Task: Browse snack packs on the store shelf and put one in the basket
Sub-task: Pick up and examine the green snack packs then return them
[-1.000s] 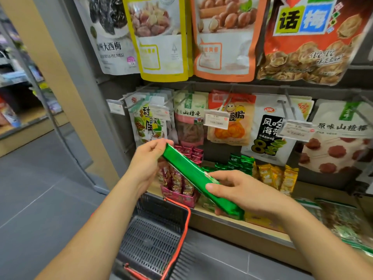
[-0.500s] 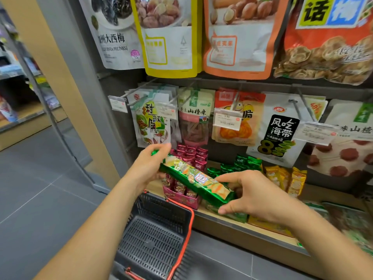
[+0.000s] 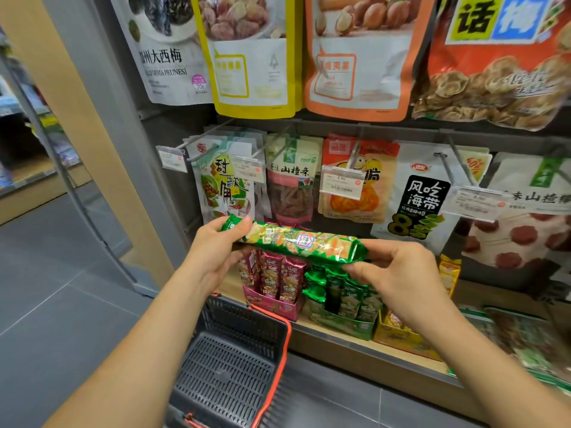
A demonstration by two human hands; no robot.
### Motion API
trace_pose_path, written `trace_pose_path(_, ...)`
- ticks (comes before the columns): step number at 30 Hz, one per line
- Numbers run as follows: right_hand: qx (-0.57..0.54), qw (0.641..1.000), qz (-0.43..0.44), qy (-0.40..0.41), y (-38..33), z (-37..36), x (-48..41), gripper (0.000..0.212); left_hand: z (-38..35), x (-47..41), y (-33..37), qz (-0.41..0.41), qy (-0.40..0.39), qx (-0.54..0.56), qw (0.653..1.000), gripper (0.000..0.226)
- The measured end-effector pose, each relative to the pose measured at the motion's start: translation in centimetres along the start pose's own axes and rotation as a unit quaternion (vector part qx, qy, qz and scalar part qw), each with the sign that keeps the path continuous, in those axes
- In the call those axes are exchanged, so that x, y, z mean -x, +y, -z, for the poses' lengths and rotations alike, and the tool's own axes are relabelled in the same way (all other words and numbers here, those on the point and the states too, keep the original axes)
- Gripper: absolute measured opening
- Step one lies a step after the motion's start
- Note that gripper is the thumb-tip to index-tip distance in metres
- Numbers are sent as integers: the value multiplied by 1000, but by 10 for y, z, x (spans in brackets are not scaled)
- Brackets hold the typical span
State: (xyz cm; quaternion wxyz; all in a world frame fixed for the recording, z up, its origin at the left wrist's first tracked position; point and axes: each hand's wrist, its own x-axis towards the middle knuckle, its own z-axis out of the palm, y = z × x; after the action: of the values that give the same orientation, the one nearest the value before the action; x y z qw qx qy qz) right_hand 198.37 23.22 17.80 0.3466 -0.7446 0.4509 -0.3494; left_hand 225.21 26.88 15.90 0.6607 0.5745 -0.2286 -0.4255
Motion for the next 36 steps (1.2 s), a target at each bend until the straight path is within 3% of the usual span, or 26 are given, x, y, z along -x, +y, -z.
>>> trace_pose_path(2,9,1000,1,29,5,2,-1,25,3,1,0,-6,5,-100,995,35)
trace_pose_path(6,17,999,-22,30,12,6,-4,17,9,4,-3,-47,-14,-295,954,30)
trace_pose_path(8,-13,998,-59,-20,13,10,-5,28,9,6,-2,-55,-20,-267,962,24)
trace_pose_path(10,-68,988,-107,-82,12,12,-5,33,9,9,1,-51,-40,-166,984,15)
trace_pose_path(14,-225,931,-196,-212,12,12,-2,38,7,15,5,-69,-99,-53,991,17)
trace_pose_path(16,-132,945,-169,-246,17,9,-3,37,3,18,7,-74,-125,-40,989,31)
trace_pose_path(18,52,961,-108,-251,25,6,-4,43,-1,21,10,-66,-151,-12,986,46)
trace_pose_path(20,177,949,-75,-250,33,1,-5,53,-7,24,13,-61,-171,-6,983,48)
trace_pose_path(23,215,941,-69,-252,40,-6,-6,56,-17,29,13,-103,-187,-107,971,41)
trace_pose_path(27,261,927,-80,-256,52,-18,-4,53,-28,33,8,-223,-142,-357,896,34)
trace_pose_path(30,321,914,-74,-238,60,-25,-1,27,-34,34,4,-265,-129,-399,868,37)
trace_pose_path(34,406,887,-64,-211,70,-23,-6,29,-47,34,-9,-318,-127,-418,842,43)
trace_pose_path(36,425,882,-62,-196,73,-17,-16,26,-51,31,-18,-356,-141,-454,805,46)
